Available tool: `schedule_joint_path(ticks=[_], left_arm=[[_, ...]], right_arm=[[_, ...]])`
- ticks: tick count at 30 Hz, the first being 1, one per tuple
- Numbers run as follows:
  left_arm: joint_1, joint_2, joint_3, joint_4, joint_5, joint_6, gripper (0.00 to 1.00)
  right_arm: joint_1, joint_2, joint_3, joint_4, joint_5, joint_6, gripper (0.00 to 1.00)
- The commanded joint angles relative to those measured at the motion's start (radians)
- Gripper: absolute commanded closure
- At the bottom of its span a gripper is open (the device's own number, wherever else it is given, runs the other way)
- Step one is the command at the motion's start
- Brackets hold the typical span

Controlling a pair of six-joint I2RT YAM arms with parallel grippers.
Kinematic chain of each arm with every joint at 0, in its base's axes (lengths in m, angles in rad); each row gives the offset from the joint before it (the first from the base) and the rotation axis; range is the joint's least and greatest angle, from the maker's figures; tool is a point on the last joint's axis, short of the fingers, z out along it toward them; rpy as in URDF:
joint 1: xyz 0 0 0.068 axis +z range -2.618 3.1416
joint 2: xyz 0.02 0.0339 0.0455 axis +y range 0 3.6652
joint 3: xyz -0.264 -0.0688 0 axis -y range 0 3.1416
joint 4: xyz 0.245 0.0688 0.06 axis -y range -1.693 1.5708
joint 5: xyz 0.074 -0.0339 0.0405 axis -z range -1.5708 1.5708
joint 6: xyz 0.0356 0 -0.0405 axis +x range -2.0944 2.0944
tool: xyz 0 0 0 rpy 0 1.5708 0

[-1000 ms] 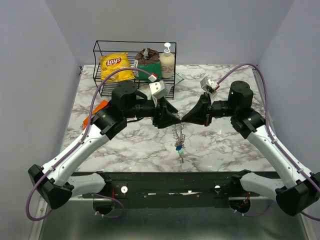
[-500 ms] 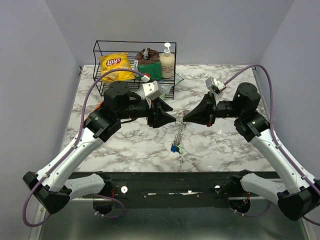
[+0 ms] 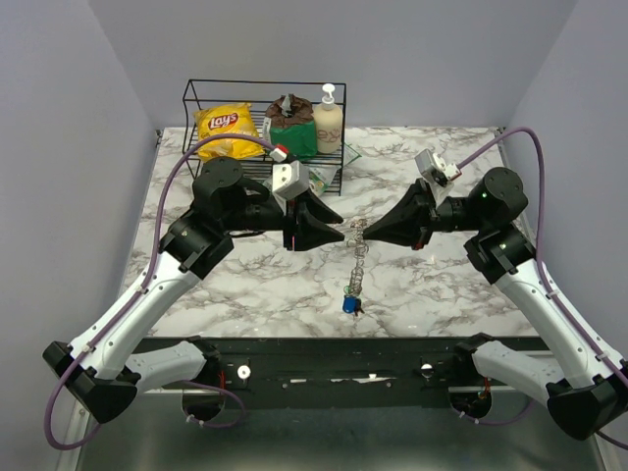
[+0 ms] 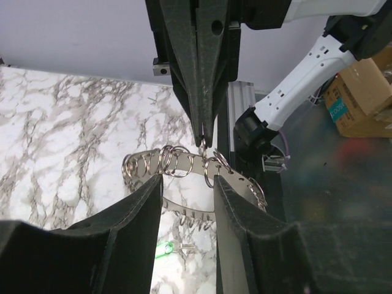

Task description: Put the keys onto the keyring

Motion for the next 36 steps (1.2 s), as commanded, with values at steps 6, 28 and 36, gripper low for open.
schedule_joint_path(ticks=[6,28,36], left_arm=[[0.012,0.049,0.028,0.068,0.177,-0.069,0.63],[0.012,0.058,0.013,0.067,0.072,-0.058,0.85],[0.010,0.040,0.002,0.014,0.013,-0.023,0.90]], right_arm=[[0.003,-0.009,-0.007,0.059,-0.026,0.025,0.99],[0.003,-0.007,-0.010,0.055,-0.006,0.025,0.99],[0.003,-0.009,-0.005,0.056,0.006,0.027,0.99]])
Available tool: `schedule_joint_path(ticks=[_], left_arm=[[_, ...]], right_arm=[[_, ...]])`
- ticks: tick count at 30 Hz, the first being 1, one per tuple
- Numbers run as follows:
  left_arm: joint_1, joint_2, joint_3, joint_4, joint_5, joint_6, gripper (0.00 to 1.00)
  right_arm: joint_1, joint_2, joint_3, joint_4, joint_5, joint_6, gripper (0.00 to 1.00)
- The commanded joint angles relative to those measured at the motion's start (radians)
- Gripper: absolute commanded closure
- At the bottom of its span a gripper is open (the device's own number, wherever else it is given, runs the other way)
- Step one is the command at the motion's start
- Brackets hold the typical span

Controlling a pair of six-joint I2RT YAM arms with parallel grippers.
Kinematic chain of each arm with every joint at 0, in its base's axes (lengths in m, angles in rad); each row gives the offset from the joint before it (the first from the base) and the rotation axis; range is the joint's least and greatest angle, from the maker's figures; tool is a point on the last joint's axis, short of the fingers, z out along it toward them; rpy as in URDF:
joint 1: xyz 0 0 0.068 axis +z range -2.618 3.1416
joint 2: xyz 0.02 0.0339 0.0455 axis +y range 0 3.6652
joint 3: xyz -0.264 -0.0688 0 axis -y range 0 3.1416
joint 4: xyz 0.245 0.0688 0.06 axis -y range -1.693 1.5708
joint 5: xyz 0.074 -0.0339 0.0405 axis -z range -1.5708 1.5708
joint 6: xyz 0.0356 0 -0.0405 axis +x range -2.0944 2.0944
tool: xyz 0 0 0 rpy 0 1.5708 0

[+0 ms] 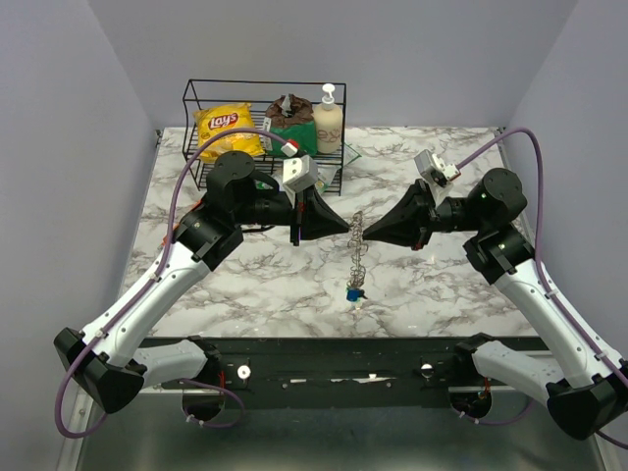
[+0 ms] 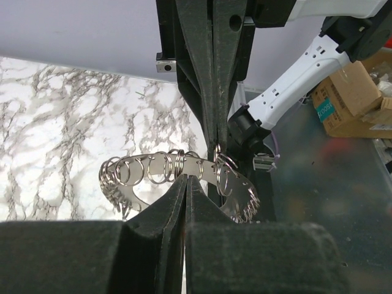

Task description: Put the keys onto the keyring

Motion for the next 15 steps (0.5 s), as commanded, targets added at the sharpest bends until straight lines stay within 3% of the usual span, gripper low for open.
schedule_joint_path(ticks=[1,15], left_arm=[[-0.001,-0.029,-0.001,-0.033,-0.045,0.022,0.90],[-0.027,-0.043,-0.023,-0.108,-0.084,0.049,0.92]], right_arm=[[0.003,-0.009,0.005,0.041,0.013,0.014,0.99],[0.003,0.002,0.013,0.041,0.031,0.014,0.99]])
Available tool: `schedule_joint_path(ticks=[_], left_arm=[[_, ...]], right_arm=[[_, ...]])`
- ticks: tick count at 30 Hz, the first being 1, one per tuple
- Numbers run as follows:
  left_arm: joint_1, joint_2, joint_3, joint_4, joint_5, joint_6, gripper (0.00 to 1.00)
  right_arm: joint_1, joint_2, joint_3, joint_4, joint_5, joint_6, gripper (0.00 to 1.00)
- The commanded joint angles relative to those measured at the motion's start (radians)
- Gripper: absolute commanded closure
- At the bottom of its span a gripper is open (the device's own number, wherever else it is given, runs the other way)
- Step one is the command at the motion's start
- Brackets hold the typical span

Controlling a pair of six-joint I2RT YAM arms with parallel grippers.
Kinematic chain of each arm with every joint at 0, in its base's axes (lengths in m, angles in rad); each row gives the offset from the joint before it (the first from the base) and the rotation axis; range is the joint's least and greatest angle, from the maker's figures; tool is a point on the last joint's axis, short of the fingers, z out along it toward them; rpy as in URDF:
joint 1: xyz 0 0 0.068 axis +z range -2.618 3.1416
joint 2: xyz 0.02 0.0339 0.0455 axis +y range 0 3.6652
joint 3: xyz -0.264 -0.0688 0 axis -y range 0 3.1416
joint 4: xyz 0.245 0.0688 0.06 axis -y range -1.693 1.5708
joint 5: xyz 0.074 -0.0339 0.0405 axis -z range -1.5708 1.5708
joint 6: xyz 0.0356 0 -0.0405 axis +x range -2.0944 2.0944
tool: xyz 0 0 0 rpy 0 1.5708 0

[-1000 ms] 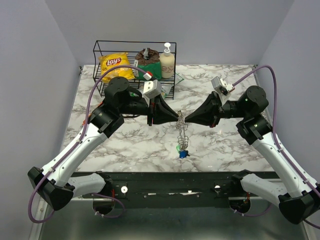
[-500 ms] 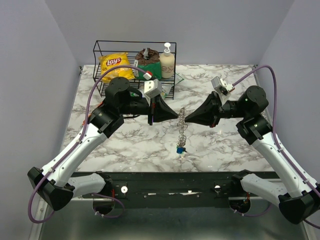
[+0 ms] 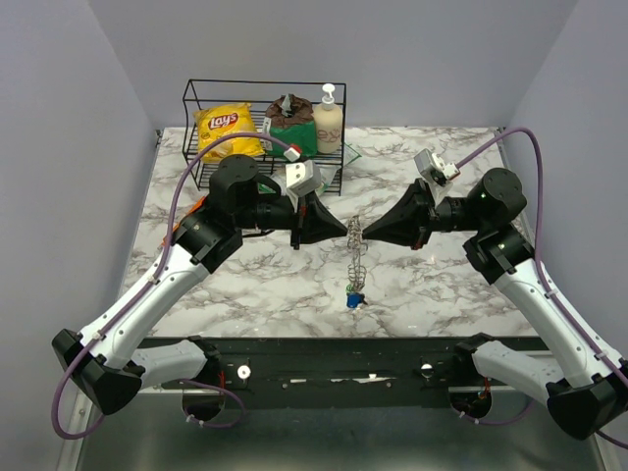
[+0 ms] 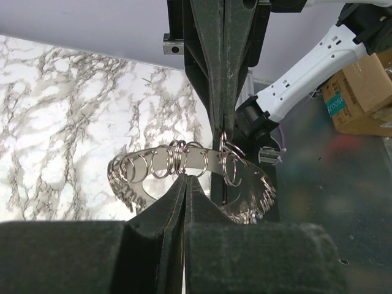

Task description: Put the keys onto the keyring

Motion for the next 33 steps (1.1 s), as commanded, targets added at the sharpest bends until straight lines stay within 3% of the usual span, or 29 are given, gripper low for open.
schedule_joint_path(ticks=[1,33], left_arm=[[-0.016,-0.032,-0.023,-0.035,-0.021,0.007,0.92],[-0.050,-0.047,-0.031,0.107,0.028,-0.114,0.93]], right_arm=[[0.005,0.000,0.014,0.041,0.021,0.009,0.99],[0.003,-0.001,-0.006,0.042,0.033,0.011,0.99]])
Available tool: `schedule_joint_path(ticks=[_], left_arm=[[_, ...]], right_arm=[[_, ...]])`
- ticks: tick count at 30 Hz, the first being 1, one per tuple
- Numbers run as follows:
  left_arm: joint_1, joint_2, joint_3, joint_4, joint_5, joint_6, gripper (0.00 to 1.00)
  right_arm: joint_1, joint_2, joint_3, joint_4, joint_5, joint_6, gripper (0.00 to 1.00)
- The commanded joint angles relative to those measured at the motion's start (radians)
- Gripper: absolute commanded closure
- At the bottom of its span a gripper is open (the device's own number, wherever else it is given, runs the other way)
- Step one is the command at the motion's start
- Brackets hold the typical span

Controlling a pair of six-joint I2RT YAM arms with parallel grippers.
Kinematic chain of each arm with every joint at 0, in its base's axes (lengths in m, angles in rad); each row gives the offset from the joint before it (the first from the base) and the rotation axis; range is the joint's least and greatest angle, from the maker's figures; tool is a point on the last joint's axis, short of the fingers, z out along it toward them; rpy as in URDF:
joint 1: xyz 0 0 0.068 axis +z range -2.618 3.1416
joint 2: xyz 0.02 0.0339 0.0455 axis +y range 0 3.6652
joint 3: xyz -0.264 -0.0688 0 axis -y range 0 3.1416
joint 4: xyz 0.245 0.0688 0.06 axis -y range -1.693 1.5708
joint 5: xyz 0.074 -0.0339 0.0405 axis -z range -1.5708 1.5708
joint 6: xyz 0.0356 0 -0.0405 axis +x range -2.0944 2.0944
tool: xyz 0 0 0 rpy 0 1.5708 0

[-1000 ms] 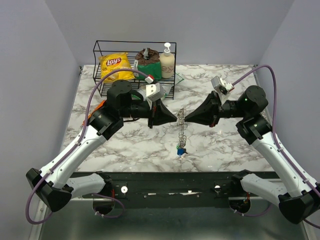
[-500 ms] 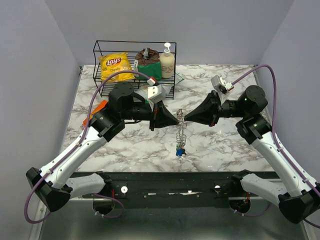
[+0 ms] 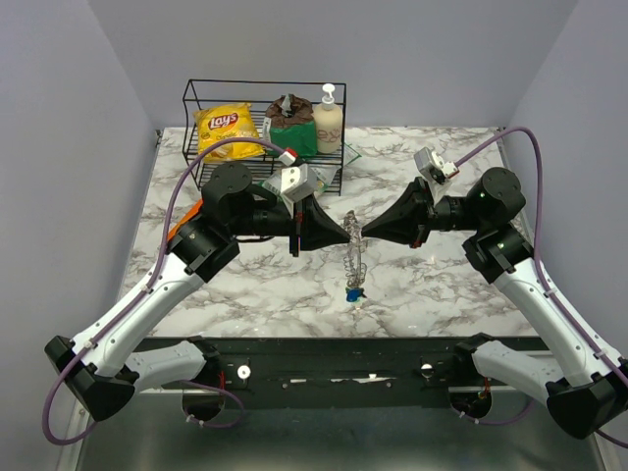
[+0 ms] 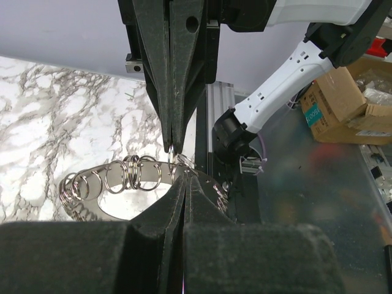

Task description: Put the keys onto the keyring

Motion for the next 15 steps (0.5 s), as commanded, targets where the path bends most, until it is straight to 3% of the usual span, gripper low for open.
schedule_joint_path(ticks=[1,7,15], left_arm=[[-0.007,0.011,0.004,0.041,0.030,-0.023,0.93],[-0.007,0.009,0.014,0.035,0.015,-0.008,0.93],[-0.007,0.026,0.033,0.047,0.038,-0.014,0.83]], right_arm=[[0.003,-0.008,-0.006,0.040,0.011,0.009,0.99],[0.002,-0.008,-0.006,0.039,0.011,0.009,0.99],[0.003,-0.002,-0.001,0.037,0.008,0.007,0.99]])
